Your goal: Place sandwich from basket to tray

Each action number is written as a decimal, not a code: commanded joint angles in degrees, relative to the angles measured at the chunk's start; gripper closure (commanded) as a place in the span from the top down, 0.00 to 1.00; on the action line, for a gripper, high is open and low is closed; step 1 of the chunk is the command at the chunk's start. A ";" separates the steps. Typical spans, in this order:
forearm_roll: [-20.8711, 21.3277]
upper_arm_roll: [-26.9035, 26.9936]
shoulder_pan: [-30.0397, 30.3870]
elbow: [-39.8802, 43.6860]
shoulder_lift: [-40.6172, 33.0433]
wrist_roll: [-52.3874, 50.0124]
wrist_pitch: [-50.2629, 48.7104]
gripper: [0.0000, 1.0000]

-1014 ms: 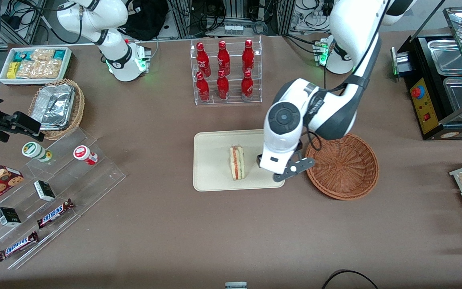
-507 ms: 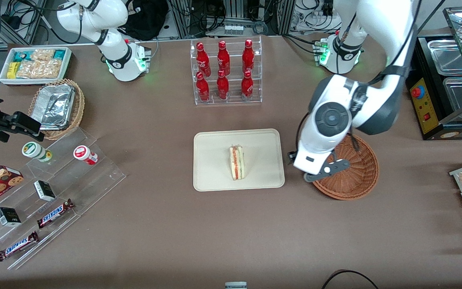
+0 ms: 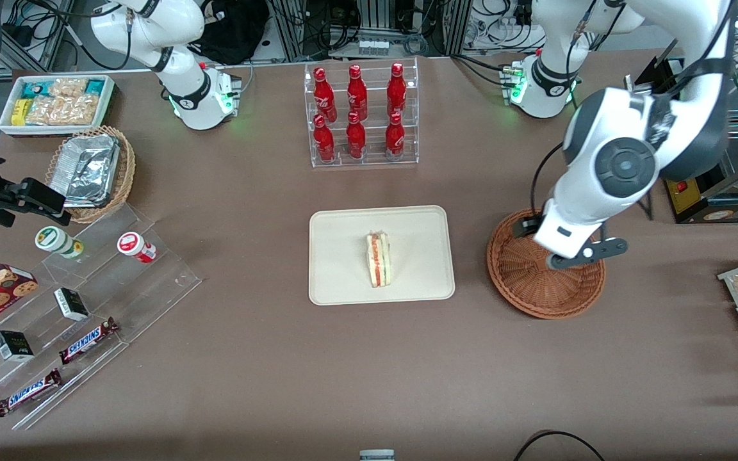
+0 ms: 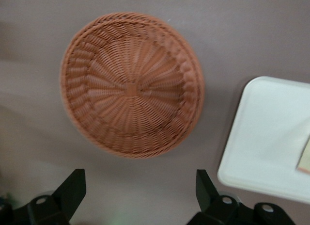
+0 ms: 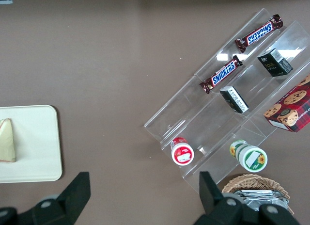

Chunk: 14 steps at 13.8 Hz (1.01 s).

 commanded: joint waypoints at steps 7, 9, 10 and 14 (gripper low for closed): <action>-1.64 -4.65 12.02 -1.37 -8.93 20.00 -11.19 1.00; -1.56 -4.47 13.34 -1.20 -10.77 24.48 -13.13 1.00; -1.56 -4.21 13.70 -0.33 -11.39 25.72 -14.36 1.00; -1.47 -2.11 14.76 3.63 -12.19 28.19 -17.79 1.00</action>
